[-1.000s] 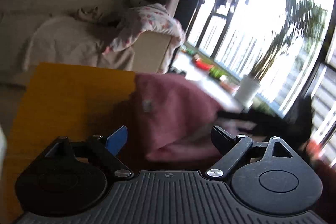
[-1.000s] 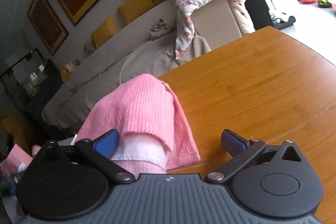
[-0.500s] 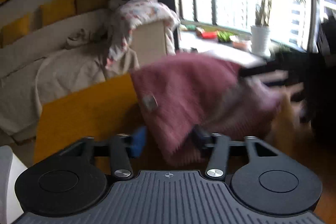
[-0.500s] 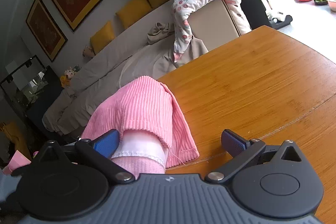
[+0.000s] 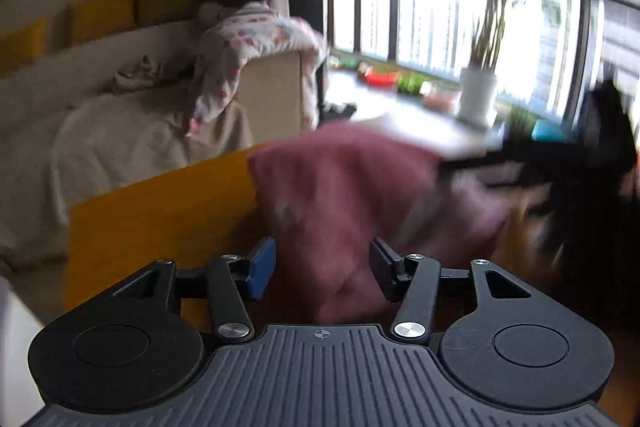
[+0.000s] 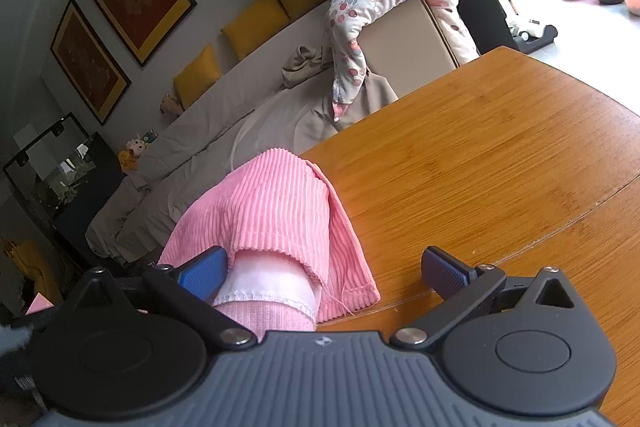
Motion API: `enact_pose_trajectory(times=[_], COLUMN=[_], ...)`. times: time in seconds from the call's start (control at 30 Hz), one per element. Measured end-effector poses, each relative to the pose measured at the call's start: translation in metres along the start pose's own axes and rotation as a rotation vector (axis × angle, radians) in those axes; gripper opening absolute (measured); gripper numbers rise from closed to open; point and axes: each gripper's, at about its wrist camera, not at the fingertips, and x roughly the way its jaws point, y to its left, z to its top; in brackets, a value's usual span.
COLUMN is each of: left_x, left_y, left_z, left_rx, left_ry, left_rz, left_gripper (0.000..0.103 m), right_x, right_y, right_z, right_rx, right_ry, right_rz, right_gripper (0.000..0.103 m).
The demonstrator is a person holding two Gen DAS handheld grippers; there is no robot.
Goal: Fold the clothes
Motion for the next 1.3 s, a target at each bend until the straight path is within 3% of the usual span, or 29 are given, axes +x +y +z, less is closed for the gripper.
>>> enact_pose_trajectory(times=[0.13,0.27,0.33,0.4,0.57,0.67,0.77,0.87,1.0,1.13,1.3], left_x=[0.016,0.026,0.023,0.021,0.014,0.01,0.013,0.029,0.036,0.028,0.018], left_y=[-0.01,-0.025,-0.018,-0.011,0.006,0.017,0.031,0.036,0.031,0.041,0.048], left_z=[-0.009,-0.012,-0.005,0.002,0.02,0.031,0.03,0.005,-0.034,-0.041,-0.031], left_rx=[0.097,0.223,0.135,0.047,-0.173,-0.305,-0.519,-0.684,-0.735,-0.759,-0.72], left_ry=[0.033,-0.005,-0.032,-0.059,-0.126,-0.165,-0.177,-0.091,0.015,0.009,-0.031], left_rz=[0.074,0.138,0.084,0.029,-0.107,-0.188,-0.322,-0.405,-0.382,-0.384,-0.381], left_gripper=[0.058,0.072,0.069,0.059,0.025,0.019,0.019,0.019,0.016,0.018,0.046], right_x=[0.0,0.0,-0.001,0.0,0.0,0.0,0.0,0.0,-0.001,-0.002,-0.017], right_y=[-0.001,-0.002,-0.002,-0.003,-0.004,-0.004,-0.004,-0.004,-0.005,0.001,0.038], right_z=[0.001,0.001,0.001,0.001,0.002,0.001,0.001,0.001,0.001,0.007,0.018], right_rx=[-0.001,0.0,0.003,0.007,0.017,0.019,0.021,0.024,0.03,0.009,-0.17], right_ry=[0.001,0.001,0.0,-0.001,-0.005,-0.006,-0.007,-0.009,-0.01,0.001,-0.076], right_rz=[0.001,0.003,0.004,0.007,0.013,0.015,0.015,0.016,0.017,-0.015,-0.065], right_gripper=[0.103,0.103,0.103,0.103,0.103,0.103,0.103,0.103,0.103,0.103,0.103])
